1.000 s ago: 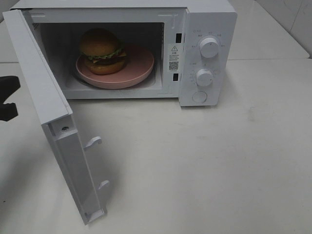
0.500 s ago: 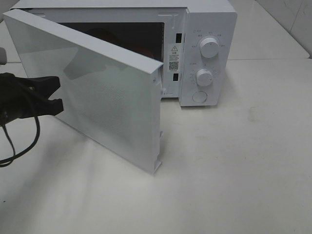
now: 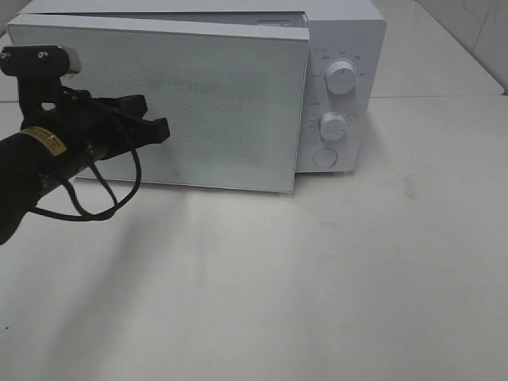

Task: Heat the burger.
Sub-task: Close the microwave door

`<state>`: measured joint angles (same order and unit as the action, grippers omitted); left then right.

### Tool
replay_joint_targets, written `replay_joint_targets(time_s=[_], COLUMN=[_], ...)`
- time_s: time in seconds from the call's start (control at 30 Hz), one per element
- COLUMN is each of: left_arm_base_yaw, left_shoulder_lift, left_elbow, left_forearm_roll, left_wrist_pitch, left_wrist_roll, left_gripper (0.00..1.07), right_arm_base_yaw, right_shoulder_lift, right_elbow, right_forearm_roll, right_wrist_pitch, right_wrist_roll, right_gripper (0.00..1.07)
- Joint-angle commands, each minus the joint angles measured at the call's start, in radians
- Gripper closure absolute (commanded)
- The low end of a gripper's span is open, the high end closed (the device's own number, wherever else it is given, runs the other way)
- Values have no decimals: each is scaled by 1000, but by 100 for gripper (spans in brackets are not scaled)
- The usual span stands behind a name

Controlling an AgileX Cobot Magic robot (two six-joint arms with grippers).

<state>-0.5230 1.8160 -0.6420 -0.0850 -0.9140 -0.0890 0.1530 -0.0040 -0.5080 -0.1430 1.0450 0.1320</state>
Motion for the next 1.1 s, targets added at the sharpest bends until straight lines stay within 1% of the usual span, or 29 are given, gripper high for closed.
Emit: replay_joint_targets(time_s=[0.03, 0.1, 0.13, 0.2, 0.3, 0.33, 0.37, 0.4, 0.47, 0.57, 0.63, 0.67, 0.73, 0.83, 0.97, 1.07, 1.1], left_arm_base_yaw=[-33, -60, -60, -85, -85, -85, -85, -85, -85, -85, -85, -85, -85, -85, -97, -124, -150], left_shoulder_lift=[21, 50, 50, 80, 88, 100, 112, 112, 125, 131, 155, 155, 173, 177, 167, 144, 124], left_elbow=[-46, -98, -98, -165, -182, -212, -239, -239, -284, -295, -353, -353, -398, -411, -401, -377, -355], left_forearm_roll=[-55, -112, -112, -184, -201, -222, -266, -266, -331, -344, -389, -389, -403, -398, -384, -371, -371], left_wrist_pitch=[18, 31, 31, 40, 44, 55, 58, 58, 63, 64, 84, 84, 109, 131, 146, 160, 162], left_wrist_roll=[22, 41, 41, 74, 89, 111, 131, 131, 138, 141, 169, 169, 190, 196, 196, 196, 196], left_gripper=[107, 107, 107, 107, 107, 107, 107, 107, 107, 107, 107, 107, 107, 107, 107, 107, 107], right_arm_base_yaw=[-6, -6, -6, -6, -6, -6, -6, -6, -6, -6, -6, -6, -6, -6, -6, -6, -6], right_shoulder_lift=[-27, -27, -27, -27, -27, -27, -27, -27, -27, -27, -27, -27, -27, -27, -27, -27, -27], right_elbow=[0, 0, 0, 0, 0, 0, 0, 0, 0, 0, 0, 0, 0, 0, 0, 0, 0], right_forearm_roll=[-2, -2, -2, -2, -2, -3, -3, -3, -4, -5, -5, -5, -5, -5, -5, -5, -5], right_wrist_pitch=[-7, -7, -7, -7, -7, -7, -7, -7, -7, -7, -7, -7, -7, -7, -7, -7, -7], right_wrist_roll=[6, 6, 6, 6, 6, 6, 6, 6, 6, 7, 7, 7, 7, 7, 7, 7, 7], right_gripper=[32, 32, 32, 32, 32, 32, 32, 32, 32, 32, 32, 32, 32, 32, 32, 32, 32])
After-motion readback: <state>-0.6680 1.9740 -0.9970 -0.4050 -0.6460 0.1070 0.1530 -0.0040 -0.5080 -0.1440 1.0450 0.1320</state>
